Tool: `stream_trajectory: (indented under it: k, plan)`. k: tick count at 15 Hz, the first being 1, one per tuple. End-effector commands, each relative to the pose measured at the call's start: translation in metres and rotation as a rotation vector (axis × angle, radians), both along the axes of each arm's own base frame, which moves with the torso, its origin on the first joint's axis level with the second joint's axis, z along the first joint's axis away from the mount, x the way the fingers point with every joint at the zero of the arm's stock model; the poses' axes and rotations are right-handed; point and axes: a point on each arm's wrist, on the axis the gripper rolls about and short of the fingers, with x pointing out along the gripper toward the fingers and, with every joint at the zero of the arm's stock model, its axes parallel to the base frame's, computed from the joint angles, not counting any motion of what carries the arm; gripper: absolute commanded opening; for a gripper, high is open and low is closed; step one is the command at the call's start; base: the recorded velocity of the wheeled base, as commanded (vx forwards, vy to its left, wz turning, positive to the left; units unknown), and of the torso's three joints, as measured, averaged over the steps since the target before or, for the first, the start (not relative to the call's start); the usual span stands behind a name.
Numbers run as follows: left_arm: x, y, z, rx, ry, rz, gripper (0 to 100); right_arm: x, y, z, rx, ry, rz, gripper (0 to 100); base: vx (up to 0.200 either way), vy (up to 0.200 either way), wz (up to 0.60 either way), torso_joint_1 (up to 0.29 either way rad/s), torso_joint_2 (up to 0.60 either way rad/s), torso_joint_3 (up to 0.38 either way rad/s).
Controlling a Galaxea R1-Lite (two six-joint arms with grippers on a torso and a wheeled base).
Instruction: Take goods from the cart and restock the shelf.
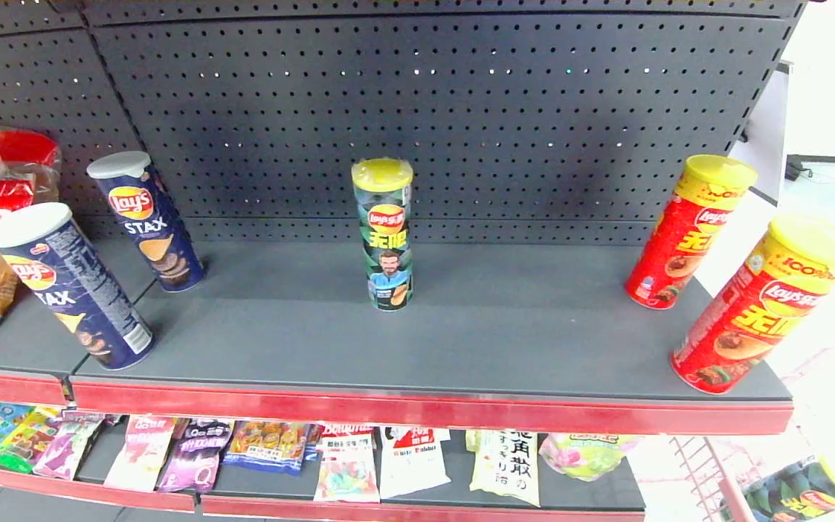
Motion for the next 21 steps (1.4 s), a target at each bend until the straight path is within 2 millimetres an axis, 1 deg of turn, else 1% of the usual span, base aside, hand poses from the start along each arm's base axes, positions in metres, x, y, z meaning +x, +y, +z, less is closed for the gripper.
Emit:
stream_trajectory:
  k: [1, 13, 18, 21]
  plan:
    - [0.0, 0.0, 0.0, 0.0, 0.0, 0.001, 100, 0.0, 0.0, 0.0, 0.0, 0.0, 0.001, 100, 0.0, 0.0, 0.0, 0.0, 0.0, 0.0]
    - [0.0, 0.0, 0.0, 0.0, 0.0, 0.001, 100, 0.0, 0.0, 0.0, 0.002, 0.0, 0.001, 100, 0.0, 0.0, -0.6, 0.003, 0.0, 0.002]
    - [0.0, 0.0, 0.0, 0.0, 0.0, 0.001, 100, 0.0, 0.0, 0.0, 0.002, 0.0, 0.001, 100, 0.0, 0.0, 0.0, 0.0, 0.0, 0.0]
    - [0.0, 0.0, 0.0, 0.0, 0.0, 0.001, 100, 0.0, 0.0, 0.0, 0.002, 0.0, 0.001, 100, 0.0, 0.0, 0.0, -0.124, 0.29, 0.168]
